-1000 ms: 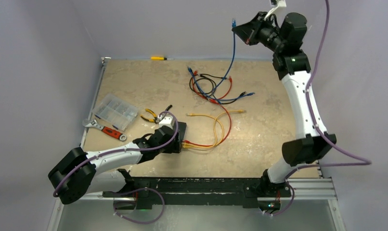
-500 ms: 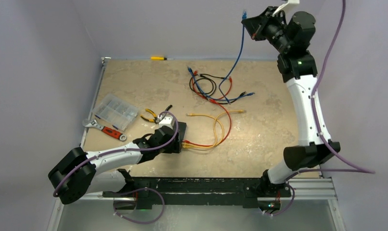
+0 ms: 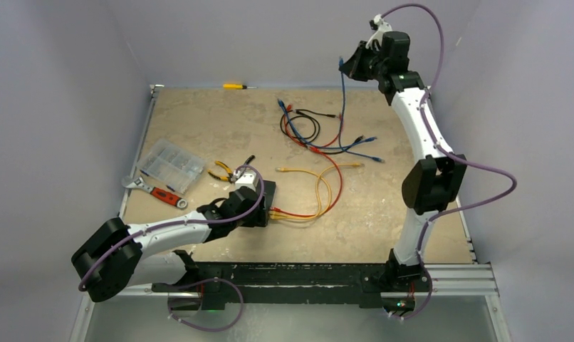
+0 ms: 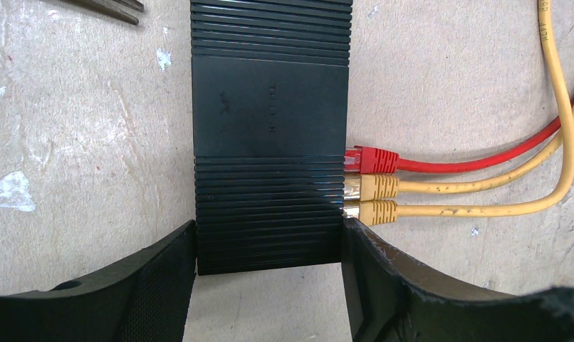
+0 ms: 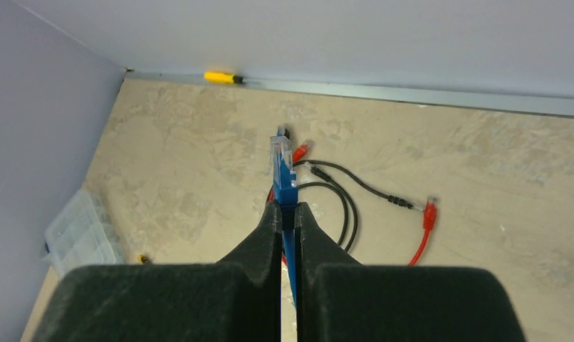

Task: Pull the plug from the switch port
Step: Place the connector at the center of the board.

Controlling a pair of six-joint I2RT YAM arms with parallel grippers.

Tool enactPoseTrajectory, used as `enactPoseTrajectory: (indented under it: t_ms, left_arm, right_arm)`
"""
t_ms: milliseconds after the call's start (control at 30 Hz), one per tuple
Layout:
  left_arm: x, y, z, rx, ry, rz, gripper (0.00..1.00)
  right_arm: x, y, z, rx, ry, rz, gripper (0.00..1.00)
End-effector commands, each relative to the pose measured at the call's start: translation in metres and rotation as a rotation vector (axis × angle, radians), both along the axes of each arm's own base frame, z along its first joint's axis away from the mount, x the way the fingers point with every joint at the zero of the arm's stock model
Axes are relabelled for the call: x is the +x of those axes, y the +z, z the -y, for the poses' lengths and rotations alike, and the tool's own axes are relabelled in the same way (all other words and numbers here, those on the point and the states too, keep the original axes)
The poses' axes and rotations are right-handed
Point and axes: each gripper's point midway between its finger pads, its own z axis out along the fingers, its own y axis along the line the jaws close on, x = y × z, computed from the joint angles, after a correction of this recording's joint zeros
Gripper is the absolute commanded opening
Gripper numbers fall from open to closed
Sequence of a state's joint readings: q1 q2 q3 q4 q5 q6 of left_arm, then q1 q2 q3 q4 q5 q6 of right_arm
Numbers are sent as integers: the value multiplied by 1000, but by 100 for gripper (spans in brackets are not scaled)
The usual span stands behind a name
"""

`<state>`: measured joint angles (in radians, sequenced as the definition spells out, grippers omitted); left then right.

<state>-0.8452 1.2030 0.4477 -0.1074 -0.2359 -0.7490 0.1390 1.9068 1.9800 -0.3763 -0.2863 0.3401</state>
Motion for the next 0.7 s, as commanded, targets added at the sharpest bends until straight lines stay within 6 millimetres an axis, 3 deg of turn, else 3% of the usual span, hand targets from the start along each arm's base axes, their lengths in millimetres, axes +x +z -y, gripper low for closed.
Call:
enactPoseTrajectory:
  t_ms: [0, 367, 667]
  left_arm:
    - [-38, -39, -31, 134, -7, -173, 0]
    - [-38, -39, -31, 134, -5, -172, 0]
    - [-39, -38, -31, 133, -5, -173, 0]
  right_arm:
    - [3, 36, -20, 61, 103, 86, 0]
    - [25, -1, -56, 200, 255, 7, 0]
    - [44, -16, -78, 250, 318, -9, 0]
